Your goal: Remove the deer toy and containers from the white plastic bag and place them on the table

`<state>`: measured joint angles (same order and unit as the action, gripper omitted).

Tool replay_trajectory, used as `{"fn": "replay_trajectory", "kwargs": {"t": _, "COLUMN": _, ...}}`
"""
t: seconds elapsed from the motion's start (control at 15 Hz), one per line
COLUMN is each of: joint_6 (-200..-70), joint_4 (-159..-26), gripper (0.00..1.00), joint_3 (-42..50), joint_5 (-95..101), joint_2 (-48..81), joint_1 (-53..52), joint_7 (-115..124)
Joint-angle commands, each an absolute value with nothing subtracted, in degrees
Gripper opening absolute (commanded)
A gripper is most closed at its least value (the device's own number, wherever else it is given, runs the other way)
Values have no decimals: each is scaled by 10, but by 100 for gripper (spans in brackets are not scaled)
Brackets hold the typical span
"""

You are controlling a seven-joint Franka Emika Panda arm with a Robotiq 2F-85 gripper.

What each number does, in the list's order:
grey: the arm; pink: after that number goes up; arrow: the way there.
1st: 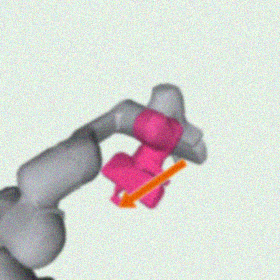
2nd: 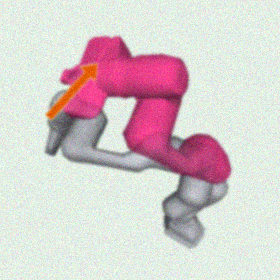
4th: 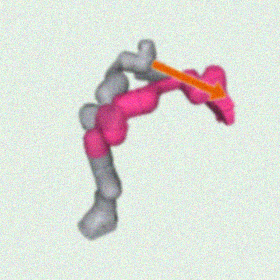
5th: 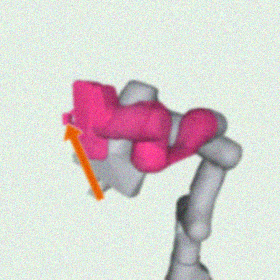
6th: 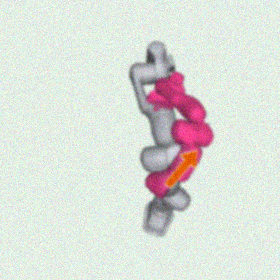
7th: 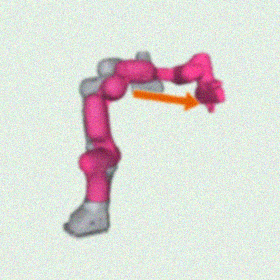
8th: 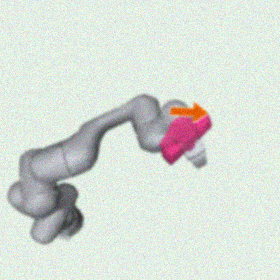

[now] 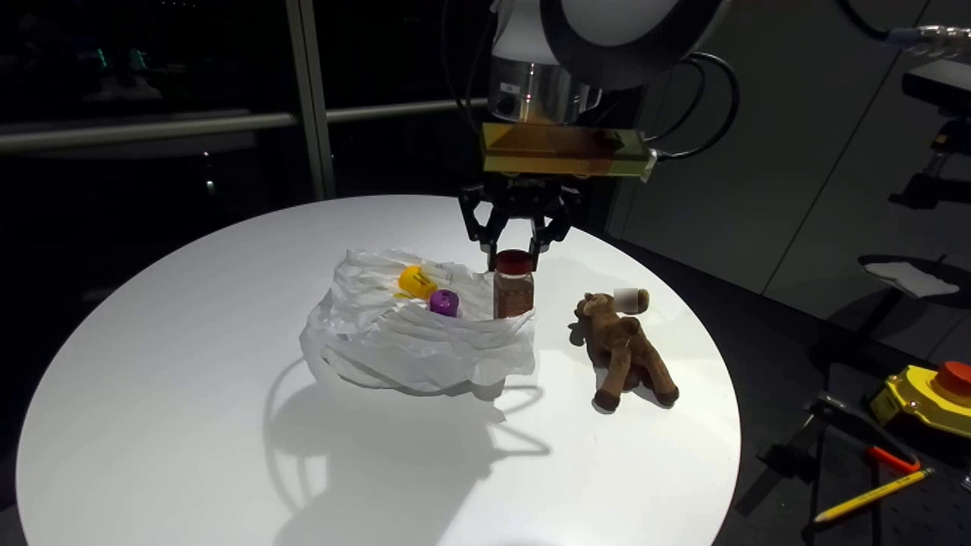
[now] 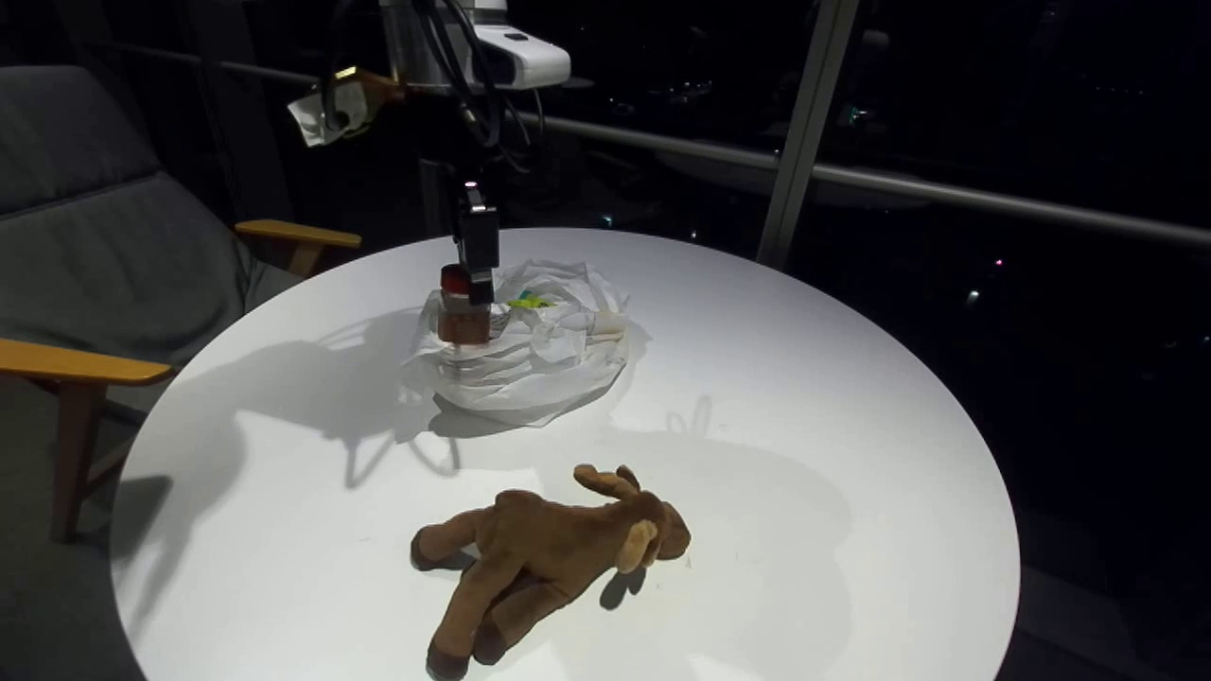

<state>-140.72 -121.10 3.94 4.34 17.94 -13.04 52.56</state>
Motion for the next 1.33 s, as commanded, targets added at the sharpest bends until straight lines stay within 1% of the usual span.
{"fn": "replay_trajectory", "kwargs": {"t": 0.0, "joint_6": -1418, "joint_4": -1245, "gripper": 24, "joint_3": 14, "joint_5": 19, "joint_2": 155, "joint_1": -108, "joint_7": 495}}
{"fn": "replay_trajectory", "kwargs": {"t": 0.13, "joint_6": -1451, "joint_4": -1281, "gripper": 24, "joint_3": 1, "joint_5": -2, "joint_2": 153, "joint_1": -104, "joint_7": 477}}
{"fn": "replay_trajectory", "kwargs": {"t": 0.33, "joint_6": -1490, "joint_4": -1327, "gripper": 24, "joint_3": 25, "joint_5": 40, "joint_2": 130, "joint_1": -118, "joint_7": 523}}
{"fn": "replay_trajectory", "kwargs": {"t": 0.67, "joint_6": -1518, "joint_4": -1402, "gripper": 24, "joint_3": 57, "joint_5": 120, "joint_2": 19, "joint_1": -122, "joint_7": 625}}
{"fn": "replay_trajectory", "kwargs": {"t": 0.8, "joint_6": -1513, "joint_4": -1417, "gripper": 24, "joint_3": 47, "joint_5": 150, "joint_2": -22, "joint_1": -104, "joint_7": 660}}
{"fn": "replay_trajectory", "kwargs": {"t": 1.0, "joint_6": -1526, "joint_4": -1437, "gripper": 24, "joint_3": 20, "joint_5": 136, "joint_2": -66, "joint_1": -72, "joint_7": 688}}
{"fn": "replay_trajectory", "kwargs": {"t": 1.27, "joint_6": -1553, "joint_4": -1454, "gripper": 24, "joint_3": -12, "joint_5": 135, "joint_2": -85, "joint_1": -36, "joint_7": 717}}
